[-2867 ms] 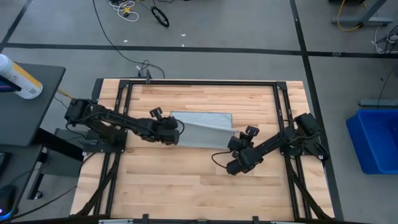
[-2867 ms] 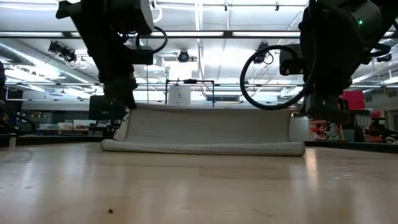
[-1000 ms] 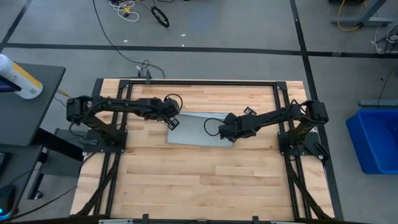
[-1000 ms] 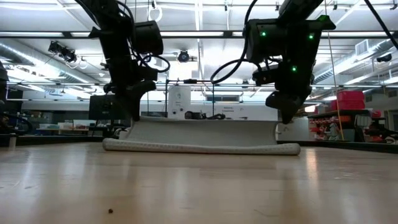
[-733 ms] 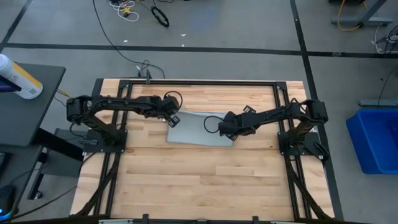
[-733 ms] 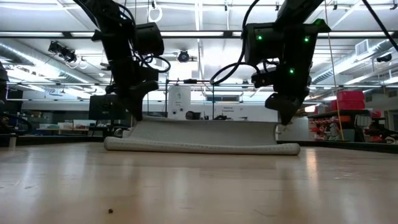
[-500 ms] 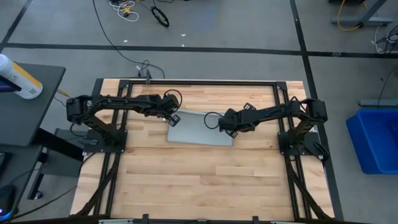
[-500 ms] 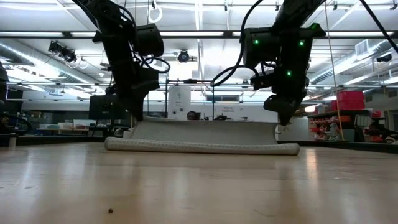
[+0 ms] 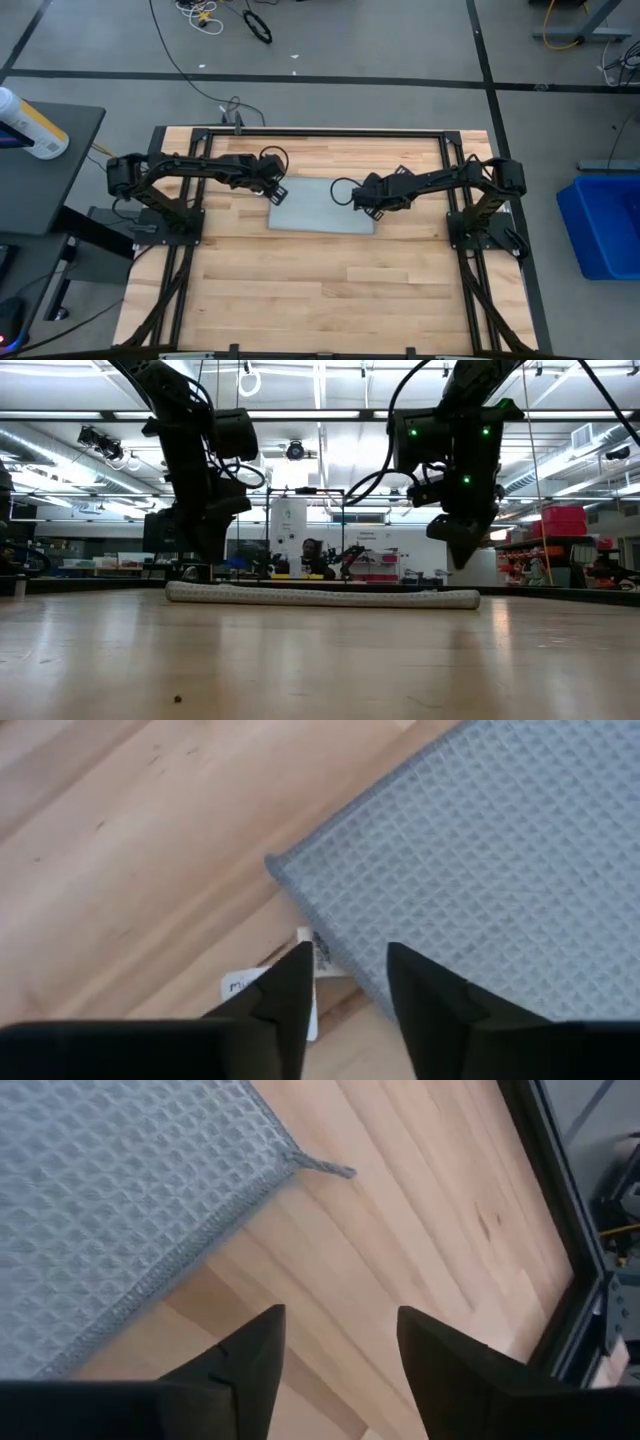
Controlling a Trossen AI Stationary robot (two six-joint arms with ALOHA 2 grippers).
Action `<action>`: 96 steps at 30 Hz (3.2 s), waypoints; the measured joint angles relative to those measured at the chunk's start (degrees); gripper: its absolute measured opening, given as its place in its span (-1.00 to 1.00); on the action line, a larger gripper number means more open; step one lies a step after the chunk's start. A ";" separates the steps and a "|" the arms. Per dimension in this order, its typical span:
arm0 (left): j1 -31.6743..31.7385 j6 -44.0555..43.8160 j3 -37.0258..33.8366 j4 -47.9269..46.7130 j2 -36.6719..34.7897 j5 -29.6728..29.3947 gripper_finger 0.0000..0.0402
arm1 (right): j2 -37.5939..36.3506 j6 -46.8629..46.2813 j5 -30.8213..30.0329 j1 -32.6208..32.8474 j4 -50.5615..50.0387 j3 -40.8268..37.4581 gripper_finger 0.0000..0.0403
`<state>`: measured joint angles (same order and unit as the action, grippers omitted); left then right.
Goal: Fold microfiber towels
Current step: Fold the gray towel
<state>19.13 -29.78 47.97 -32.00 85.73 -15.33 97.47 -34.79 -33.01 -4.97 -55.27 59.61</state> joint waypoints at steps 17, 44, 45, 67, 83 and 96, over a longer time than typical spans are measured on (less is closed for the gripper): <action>-7.67 -7.34 -5.43 0.31 -10.90 0.27 -0.17 | -11.87 -11.94 8.53 12.02 -2.08 0.13 -0.04; -27.01 -2.77 -14.21 7.06 -9.97 10.55 0.16 | -6.94 0.20 26.32 23.39 14.33 0.19 0.04; -27.05 -2.21 -14.66 7.71 -9.97 10.83 0.16 | -6.57 0.74 26.40 23.33 13.95 0.11 0.03; -24.21 8.98 -19.21 20.67 -8.71 8.44 0.16 | -0.76 11.75 23.10 15.65 13.48 0.21 0.09; -23.75 12.46 -17.99 23.22 -2.28 10.07 0.16 | 1.71 14.24 23.26 15.67 12.65 0.26 0.07; -23.74 12.19 -18.08 22.80 -2.23 9.89 0.16 | 2.71 13.47 25.11 14.95 14.23 -5.40 0.01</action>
<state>-4.61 -17.58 29.89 -9.20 83.50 -5.45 100.18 -21.33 -7.90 9.98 -41.04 54.22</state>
